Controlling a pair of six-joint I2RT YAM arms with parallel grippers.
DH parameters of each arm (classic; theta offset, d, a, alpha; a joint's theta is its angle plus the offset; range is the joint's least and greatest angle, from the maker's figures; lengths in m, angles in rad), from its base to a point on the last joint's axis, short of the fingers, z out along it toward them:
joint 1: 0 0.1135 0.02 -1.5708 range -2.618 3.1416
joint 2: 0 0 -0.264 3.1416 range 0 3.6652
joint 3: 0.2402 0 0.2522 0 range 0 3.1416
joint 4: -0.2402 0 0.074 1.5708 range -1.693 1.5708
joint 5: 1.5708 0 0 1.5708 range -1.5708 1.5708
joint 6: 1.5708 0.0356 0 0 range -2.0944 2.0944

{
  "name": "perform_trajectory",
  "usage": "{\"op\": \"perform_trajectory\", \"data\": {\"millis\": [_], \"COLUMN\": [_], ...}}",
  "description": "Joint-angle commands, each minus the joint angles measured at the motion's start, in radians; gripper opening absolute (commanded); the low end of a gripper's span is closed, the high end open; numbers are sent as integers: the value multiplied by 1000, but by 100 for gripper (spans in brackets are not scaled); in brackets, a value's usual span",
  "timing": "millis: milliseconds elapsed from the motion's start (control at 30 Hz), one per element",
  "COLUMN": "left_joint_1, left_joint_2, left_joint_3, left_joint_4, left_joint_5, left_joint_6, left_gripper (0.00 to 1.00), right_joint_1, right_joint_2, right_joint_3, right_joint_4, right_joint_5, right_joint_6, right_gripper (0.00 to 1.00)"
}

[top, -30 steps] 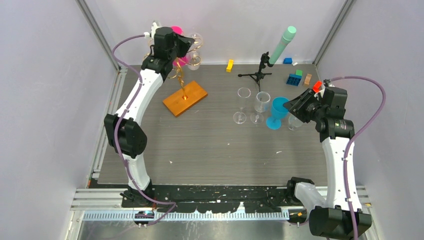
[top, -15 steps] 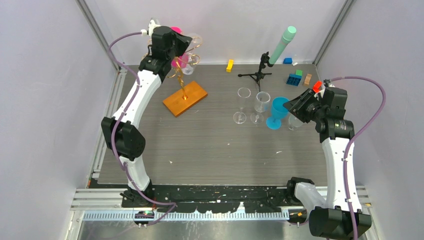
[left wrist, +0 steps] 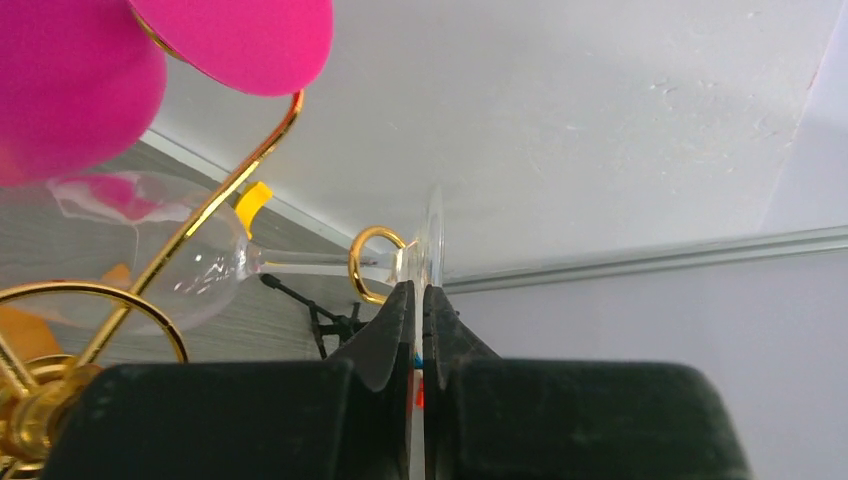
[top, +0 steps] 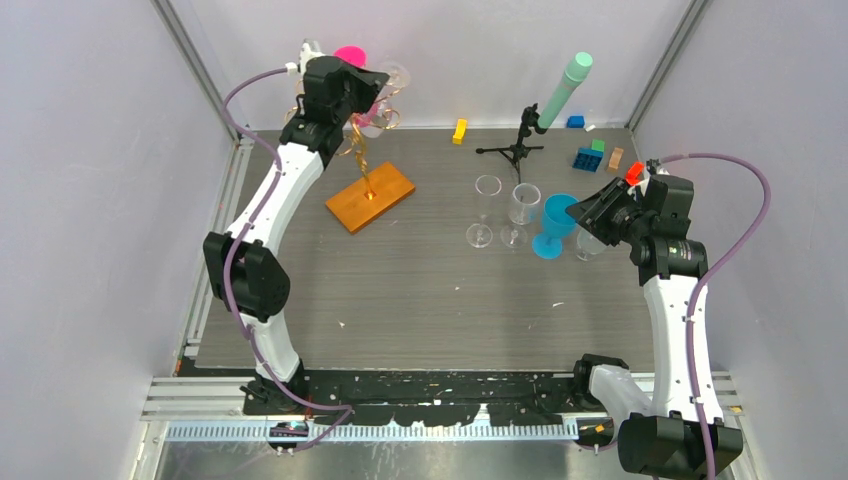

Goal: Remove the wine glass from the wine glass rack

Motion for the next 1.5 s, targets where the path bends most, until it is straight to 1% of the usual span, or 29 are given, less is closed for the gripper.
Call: {"op": "perform_trajectory", "data": {"millis": [0,133,367,567,733,867,1067,1333,1467], "left_joint_1": [7,7,7,10,15,30,54,74,74], "left_joint_2": [-44,-41,-84,-147,-190,-199,-165,-65,-43], "left_joint_3": [7,7,-33,-77,-88,-87,-61,21,16], "left_joint_4": [155,172,204,197,181,180,181,204,224], "left_joint_5": [94,140,168,141,90,76,70,123,123], "left_joint_6": [-43,-63,-74,-46,-7,-3,-22,-91,-119], "left_gripper": [0,0,0,0,0,0,0,0,0], "right_joint_1": [4,4,4,4,5,4,5,4,4], "right_joint_2": [-19,-19,-17,-19,-20,-22,-23,-26,-25], "right_joint_3": [6,8,8,3,-1,-2,-4,-5,-5], "right_joint_4": [39,40,42,44,46,46,46,43,42], "right_joint_5": [-17,-17,-17,-20,-18,-19,-20,-18,-17], "right_joint_6": [4,4,5,8,9,11,11,8,4], "right_gripper": [41,41,41,41,41,41,41,41,41]}}
